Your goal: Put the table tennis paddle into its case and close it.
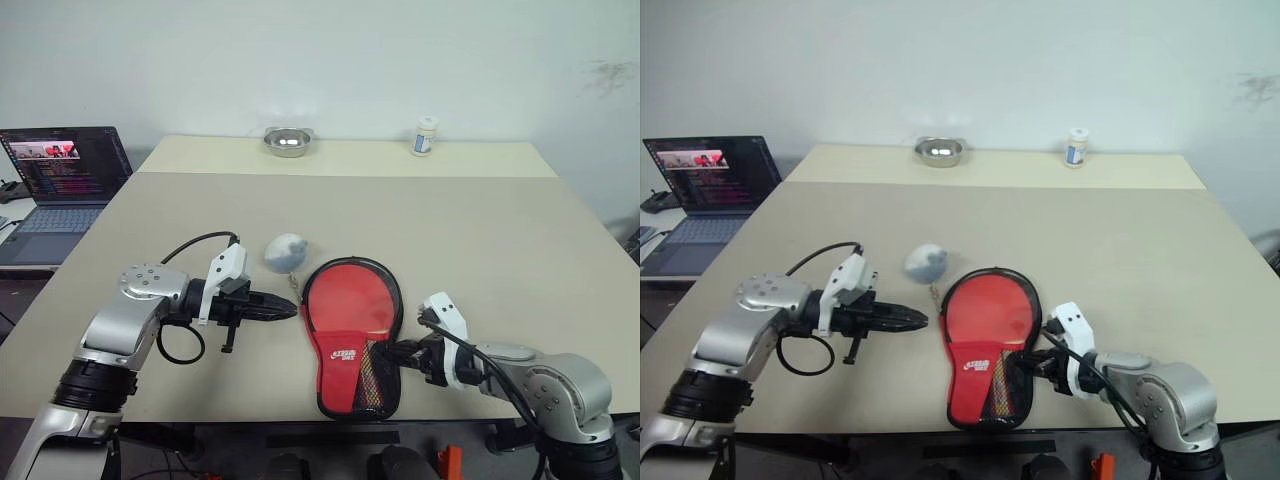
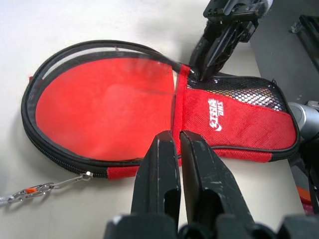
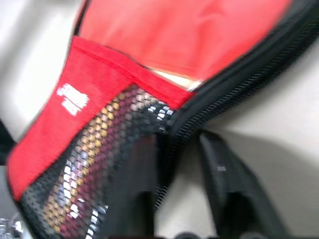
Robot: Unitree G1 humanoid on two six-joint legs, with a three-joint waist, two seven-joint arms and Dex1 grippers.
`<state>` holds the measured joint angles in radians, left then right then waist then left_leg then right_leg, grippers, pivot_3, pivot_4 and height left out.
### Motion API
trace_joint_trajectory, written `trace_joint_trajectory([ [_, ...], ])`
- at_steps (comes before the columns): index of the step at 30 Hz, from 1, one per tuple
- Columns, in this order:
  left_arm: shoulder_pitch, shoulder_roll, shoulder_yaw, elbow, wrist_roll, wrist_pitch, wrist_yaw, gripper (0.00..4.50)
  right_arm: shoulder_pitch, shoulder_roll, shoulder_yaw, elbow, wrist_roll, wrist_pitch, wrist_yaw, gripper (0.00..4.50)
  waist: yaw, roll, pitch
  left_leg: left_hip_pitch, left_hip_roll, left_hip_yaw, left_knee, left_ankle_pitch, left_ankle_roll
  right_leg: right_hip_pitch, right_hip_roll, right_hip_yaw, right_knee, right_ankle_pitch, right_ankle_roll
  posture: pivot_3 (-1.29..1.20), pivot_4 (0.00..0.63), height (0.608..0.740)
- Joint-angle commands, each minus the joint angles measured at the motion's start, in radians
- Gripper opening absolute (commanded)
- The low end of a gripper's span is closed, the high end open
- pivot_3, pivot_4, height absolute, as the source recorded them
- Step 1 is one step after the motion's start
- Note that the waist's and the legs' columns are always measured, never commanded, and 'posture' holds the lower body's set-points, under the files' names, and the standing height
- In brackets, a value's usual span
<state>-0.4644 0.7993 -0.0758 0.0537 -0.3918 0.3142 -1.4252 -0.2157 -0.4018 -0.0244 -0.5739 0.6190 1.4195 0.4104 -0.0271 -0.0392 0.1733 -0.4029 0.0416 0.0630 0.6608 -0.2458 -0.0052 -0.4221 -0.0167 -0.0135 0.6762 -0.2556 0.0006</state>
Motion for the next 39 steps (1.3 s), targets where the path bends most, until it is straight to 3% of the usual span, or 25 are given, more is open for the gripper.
trace_joint_trajectory([
  [1, 0.0, -0.002, 0.014, -0.016, -0.003, -0.014, 0.009, 0.27, -0.007, -0.126, 0.022, -0.104, 0.024, -0.041, 0.07, 2.68, 0.0, 0.0, 0.0, 0.0, 0.0, 0.0, 0.0, 0.0, 0.0, 0.0, 0.0, 0.0, 0.0, 0.0, 0.0, 0.0, 0.15, 0.74],
  [6, 0.004, -0.006, 0.021, -0.013, -0.006, -0.001, 0.034, 0.27, -0.08, -0.353, 0.036, -0.158, 0.02, -0.179, 0.214, 4.46, -0.002, 0.0, 0.001, 0.0, 0.0, 0.0, 0.0, 0.0, 0.0, 0.0, 0.0, 0.0, -0.002, 0.0, 0.0, 0.0, 0.15, 0.74],
  [9, 0.003, -0.005, 0.022, -0.012, -0.008, 0.001, 0.037, 0.27, -0.157, -0.372, 0.024, -0.122, 0.031, -0.261, 0.265, 4.46, -0.004, -0.001, 0.001, 0.001, 0.001, 0.0, -0.001, 0.0, 0.0, 0.001, 0.001, 0.0, -0.002, 0.0, 0.0, 0.0, 0.15, 0.74],
  [14, -0.011, -0.002, 0.026, 0.012, 0.003, 0.008, 0.059, 0.27, -0.302, -0.171, 0.108, 0.046, -0.02, -0.377, 0.191, 4.46, -0.004, -0.001, 0.001, 0.001, 0.003, 0.0, -0.001, 0.0, 0.0, 0.001, 0.003, 0.0, -0.002, 0.0, 0.0, 0.0, 0.15, 0.74],
  [20, -0.021, 0.005, 0.048, 0.048, 0.024, 0.015, 0.121, 0.27, -0.333, -0.007, 0.272, 0.244, -0.156, -0.532, 0.161, 4.46, -0.001, -0.001, 0.002, -0.001, 0.002, 0.0, 0.0, 0.0, 0.0, 0.0, 0.003, 0.0, -0.002, 0.0, -0.001, 0.0, 0.15, 0.74],
  [23, -0.038, -0.015, 0.074, 0.056, 0.02, 0.036, 0.198, 0.8, -0.308, 0.059, 0.341, 0.361, -0.226, -0.617, 0.158, 4.5, -0.001, -0.001, 0.002, -0.001, 0.002, 0.0, 0.0, 0.0, 0.0, -0.001, 0.002, 0.0, -0.002, 0.0, -0.001, 0.0, 0.15, 0.74],
  [27, -0.076, -0.049, 0.099, 0.066, 0.017, 0.048, 0.276, 2.24, -0.271, 0.052, 0.41, 0.429, -0.307, -0.692, 0.183, 4.5, 0.003, -0.001, 0.002, -0.001, 0.002, 0.0, 0.0, 0.0, 0.0, -0.001, 0.001, -0.001, -0.002, 0.0, -0.001, 0.0, 0.15, 0.74],
  [33, -0.178, -0.103, 0.112, 0.165, 0.072, 0.001, 0.397, 4.36, -0.248, 0.064, 0.416, 0.416, -0.332, -0.702, 0.202, 4.5, 0.0, -0.002, 0.001, 0.0, 0.002, 0.0, 0.001, 0.0, 0.0, 0.0, 0.002, 0.0, 0.0, 0.0, -0.001, 0.0, 0.15, 0.74],
  [39, -0.326, -0.135, 0.001, 0.395, 0.214, -0.024, 0.429, 4.44, -0.241, 0.079, 0.426, 0.398, -0.347, -0.687, 0.202, 4.5, -0.001, -0.002, 0.001, 0.001, 0.002, 0.0, 0.0, 0.0, 0.0, 0.0, 0.002, 0.0, 0.001, 0.0, -0.001, 0.0, 0.15, 0.74],
])
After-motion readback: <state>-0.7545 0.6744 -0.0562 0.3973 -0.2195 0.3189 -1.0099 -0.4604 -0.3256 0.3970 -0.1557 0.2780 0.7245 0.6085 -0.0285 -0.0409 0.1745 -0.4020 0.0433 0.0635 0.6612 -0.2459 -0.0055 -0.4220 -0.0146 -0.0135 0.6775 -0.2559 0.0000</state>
